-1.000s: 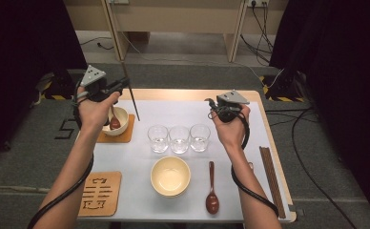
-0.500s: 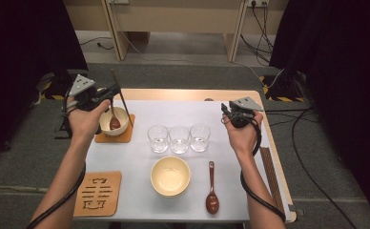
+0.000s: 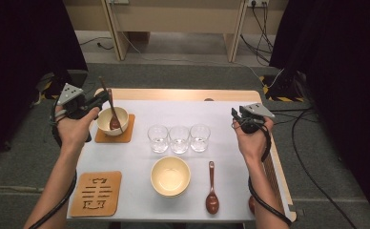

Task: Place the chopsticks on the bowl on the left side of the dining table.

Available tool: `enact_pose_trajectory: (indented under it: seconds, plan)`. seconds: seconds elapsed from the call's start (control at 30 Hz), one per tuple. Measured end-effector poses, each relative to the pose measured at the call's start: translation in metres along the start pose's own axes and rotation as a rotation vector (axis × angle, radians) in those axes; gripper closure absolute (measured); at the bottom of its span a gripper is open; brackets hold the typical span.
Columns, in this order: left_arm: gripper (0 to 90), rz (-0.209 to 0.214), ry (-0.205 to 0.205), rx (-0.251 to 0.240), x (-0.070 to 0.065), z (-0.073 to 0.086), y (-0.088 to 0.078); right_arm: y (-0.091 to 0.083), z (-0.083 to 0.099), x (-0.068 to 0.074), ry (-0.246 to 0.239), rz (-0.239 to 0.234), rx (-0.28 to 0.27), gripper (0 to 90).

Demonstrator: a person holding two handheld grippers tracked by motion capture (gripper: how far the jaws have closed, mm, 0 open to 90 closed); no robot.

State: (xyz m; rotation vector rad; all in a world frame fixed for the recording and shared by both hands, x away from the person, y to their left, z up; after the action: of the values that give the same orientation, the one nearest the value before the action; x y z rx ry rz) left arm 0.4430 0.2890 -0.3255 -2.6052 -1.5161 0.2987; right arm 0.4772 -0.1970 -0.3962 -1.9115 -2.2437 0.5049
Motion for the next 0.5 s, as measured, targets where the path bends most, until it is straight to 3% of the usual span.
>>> enact_pose_trajectory:
  seconds: [0.5]
  plan:
    - [83.5,-0.056,-0.026,0.015,0.017,0.016,-0.022,-0.005,0.014,-0.009,0.01,0.018,0.017,65.8]
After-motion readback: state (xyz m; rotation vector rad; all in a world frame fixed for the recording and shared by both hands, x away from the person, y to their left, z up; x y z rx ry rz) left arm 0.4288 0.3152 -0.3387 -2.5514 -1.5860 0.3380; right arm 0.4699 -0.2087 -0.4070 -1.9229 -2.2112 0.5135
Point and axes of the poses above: each handheld gripper's, and its own axes: y roughly forward along the jaws, z roughly out of its underside, x roughly to its left, the point moved 2 cm from there along y, roughly forward along the jaws, and after that the axes turned 7 degrees about z, right-handed, at the moved point
